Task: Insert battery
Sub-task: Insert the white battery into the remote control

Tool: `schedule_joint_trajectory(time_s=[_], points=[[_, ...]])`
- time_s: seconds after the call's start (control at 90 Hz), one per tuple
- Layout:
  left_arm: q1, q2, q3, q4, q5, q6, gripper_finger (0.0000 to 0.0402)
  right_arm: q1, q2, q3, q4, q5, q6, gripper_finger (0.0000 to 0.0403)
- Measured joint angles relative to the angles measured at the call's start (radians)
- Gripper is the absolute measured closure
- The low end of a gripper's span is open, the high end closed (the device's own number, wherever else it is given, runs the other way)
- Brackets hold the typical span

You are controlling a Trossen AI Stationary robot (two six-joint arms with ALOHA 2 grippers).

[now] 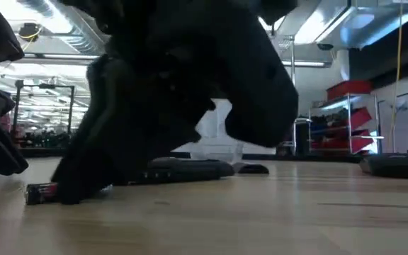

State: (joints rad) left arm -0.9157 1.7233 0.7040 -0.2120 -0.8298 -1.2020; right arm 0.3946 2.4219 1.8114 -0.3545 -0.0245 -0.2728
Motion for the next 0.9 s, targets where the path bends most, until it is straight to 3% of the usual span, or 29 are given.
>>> schedule_joint_trajectory(time_s=[0.1, 0.3, 0.456, 0.644, 0.8, 0.9], points=[[0.000, 0.000, 0.000, 0.009, -0.005, 0.006, 0.0315, -0.003, 0.020, 0.000, -0.003, -0.004, 0.048, 0.0389], [0.000, 0.000, 0.000, 0.019, -0.005, 0.013, 0.0315, 0.003, 0.014, -0.002, 0.020, 0.022, 0.136, 0.0396], [-0.003, 0.000, 0.000, 0.022, -0.005, 0.012, 0.0315, 0.013, -0.043, -0.011, -0.032, 0.041, 0.114, 0.0400], [-0.007, 0.000, 0.000, 0.040, -0.005, 0.010, 0.0315, 0.015, -0.165, -0.017, -0.170, 0.185, 0.058, 0.0402], [-0.014, 0.003, 0.001, 0.050, -0.009, 0.011, 0.0315, -0.001, -0.303, -0.177, -0.147, 0.237, 0.065, 0.0402], [-0.016, 0.003, 0.001, 0.050, -0.017, 0.014, 0.0315, -0.023, -0.417, -0.349, -0.005, 0.245, 0.093, 0.0398]])
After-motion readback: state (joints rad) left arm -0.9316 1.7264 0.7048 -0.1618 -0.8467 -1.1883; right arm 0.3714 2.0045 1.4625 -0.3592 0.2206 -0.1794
